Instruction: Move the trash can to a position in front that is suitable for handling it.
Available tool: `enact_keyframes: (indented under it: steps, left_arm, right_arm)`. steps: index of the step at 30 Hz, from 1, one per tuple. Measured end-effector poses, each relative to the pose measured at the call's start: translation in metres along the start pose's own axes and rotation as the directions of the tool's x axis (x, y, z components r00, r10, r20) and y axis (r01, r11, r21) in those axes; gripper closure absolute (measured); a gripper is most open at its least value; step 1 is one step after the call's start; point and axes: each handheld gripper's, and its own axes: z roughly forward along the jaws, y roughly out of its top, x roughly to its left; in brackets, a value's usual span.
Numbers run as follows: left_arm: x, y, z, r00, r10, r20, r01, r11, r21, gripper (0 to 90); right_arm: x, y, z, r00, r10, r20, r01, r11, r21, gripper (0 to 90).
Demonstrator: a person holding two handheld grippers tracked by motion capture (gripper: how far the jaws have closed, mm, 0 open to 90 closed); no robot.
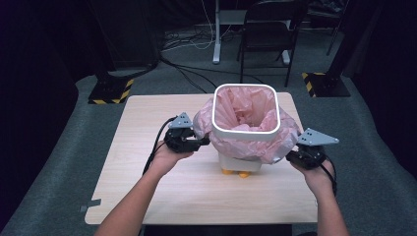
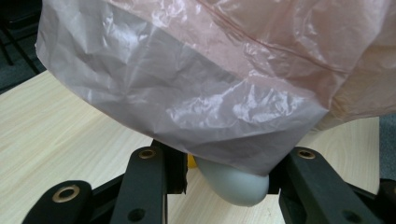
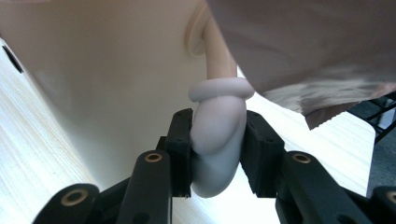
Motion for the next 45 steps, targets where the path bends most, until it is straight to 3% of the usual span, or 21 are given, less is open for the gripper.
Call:
enact_keyframes:
  steps: [9,19,45]
  left_arm:
    - [0.0,-0.002,-0.014,0.9999,0.01,-0.014,-0.01,1.0,0.002,64.0]
    - [-0.001,-0.01,-0.035,0.9993,0.017,-0.032,-0.017,0.9999,-0.002,63.9]
    - [-0.018,-0.035,-0.087,0.9974,0.038,-0.061,-0.038,0.9993,0.003,63.4]
  right_arm:
    - [0.009,0.002,0.004,0.9998,0.0,-0.019,0.0,1.0,-0.011,65.8]
    - [0.024,0.01,0.008,0.9987,-0.033,-0.038,0.032,0.999,-0.009,65.6]
    - [0.069,0.024,0.01,0.9923,-0.096,-0.077,0.098,0.995,0.014,65.5]
